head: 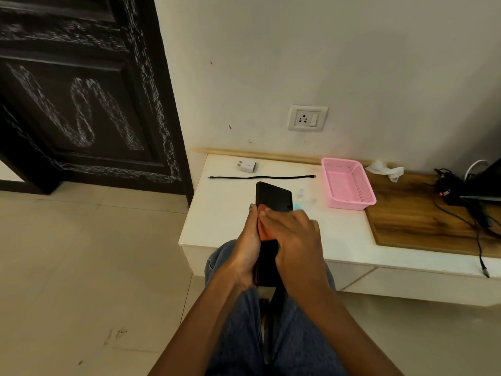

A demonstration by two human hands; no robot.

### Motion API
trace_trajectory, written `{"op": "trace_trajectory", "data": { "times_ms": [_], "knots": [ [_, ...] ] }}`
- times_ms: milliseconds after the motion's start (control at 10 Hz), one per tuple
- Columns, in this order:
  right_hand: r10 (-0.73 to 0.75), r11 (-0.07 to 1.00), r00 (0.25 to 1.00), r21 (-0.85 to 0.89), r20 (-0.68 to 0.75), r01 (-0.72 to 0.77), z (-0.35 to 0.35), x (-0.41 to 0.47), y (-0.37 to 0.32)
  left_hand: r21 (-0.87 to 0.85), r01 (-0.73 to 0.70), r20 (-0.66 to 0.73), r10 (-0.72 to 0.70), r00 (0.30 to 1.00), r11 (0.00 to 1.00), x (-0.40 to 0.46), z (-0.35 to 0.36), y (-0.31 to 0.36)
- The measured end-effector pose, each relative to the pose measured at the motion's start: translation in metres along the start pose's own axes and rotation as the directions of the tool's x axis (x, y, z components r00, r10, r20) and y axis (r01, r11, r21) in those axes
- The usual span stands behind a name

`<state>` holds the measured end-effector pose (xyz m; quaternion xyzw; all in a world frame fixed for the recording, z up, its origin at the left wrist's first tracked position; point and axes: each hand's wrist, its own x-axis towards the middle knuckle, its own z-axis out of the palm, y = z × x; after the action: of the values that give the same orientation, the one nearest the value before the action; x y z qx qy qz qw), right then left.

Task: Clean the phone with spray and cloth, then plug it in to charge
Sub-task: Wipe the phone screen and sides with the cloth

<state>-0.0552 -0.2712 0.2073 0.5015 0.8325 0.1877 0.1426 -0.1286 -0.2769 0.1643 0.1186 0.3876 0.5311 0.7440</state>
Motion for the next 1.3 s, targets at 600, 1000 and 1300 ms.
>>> {"op": "trace_trajectory", "data": {
  "times_ms": [600, 1000, 1300],
  "knots": [
    [0.270, 0.724, 0.793, 0.658, -0.546, 0.207, 0.020, -0.007, 0.015, -0.025, 0.020, -0.023, -0.020, 1.000, 0.999, 0.000, 0.002, 0.003],
    [0.262, 0.728, 0.851, 0.672, -0.455, 0.136, 0.005, 0.016, 0.036, -0.021, 0.029, 0.077, -0.028, 0.997, 0.999, -0.003, 0.013, 0.003],
    [0.038, 0.905, 0.984, 0.423, -0.171, 0.038, 0.009, -0.015, -0.009, -0.073, 0.025, -0.017, -0.026, 1.000, 0.997, 0.003, -0.008, 0.009]
  ]
}}
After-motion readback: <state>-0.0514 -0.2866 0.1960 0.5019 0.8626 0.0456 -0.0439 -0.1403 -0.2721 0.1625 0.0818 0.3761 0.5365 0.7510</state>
